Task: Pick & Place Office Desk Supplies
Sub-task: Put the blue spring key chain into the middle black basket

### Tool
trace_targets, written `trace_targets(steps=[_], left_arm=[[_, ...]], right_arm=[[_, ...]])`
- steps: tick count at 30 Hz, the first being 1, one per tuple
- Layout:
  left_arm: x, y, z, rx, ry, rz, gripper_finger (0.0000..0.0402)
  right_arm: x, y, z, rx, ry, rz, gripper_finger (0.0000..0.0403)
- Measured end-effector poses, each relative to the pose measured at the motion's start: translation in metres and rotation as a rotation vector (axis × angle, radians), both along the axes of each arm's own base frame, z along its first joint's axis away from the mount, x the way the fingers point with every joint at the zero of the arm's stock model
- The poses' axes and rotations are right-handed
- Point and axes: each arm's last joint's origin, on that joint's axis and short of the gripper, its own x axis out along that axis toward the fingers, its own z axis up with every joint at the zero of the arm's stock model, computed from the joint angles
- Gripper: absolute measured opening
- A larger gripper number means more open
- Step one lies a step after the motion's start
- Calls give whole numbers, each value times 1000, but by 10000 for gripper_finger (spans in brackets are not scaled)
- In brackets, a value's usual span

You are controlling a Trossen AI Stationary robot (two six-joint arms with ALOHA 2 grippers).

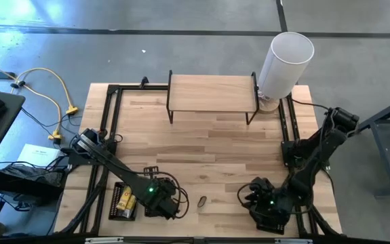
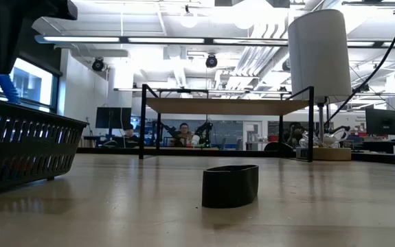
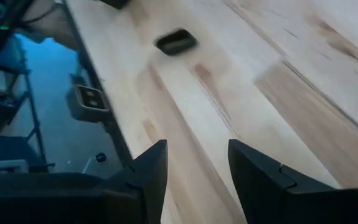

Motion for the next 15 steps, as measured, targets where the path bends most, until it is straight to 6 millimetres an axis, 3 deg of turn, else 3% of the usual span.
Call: trace_targets(steps=[7,15], left_arm=[[0,1,0,4,1,5,24],[2,-3,0,-21,-27,-13,24]], right_arm=[[18,-6,6,-38,-86,59,158],[34,-21,5,-63,-62,75,157]])
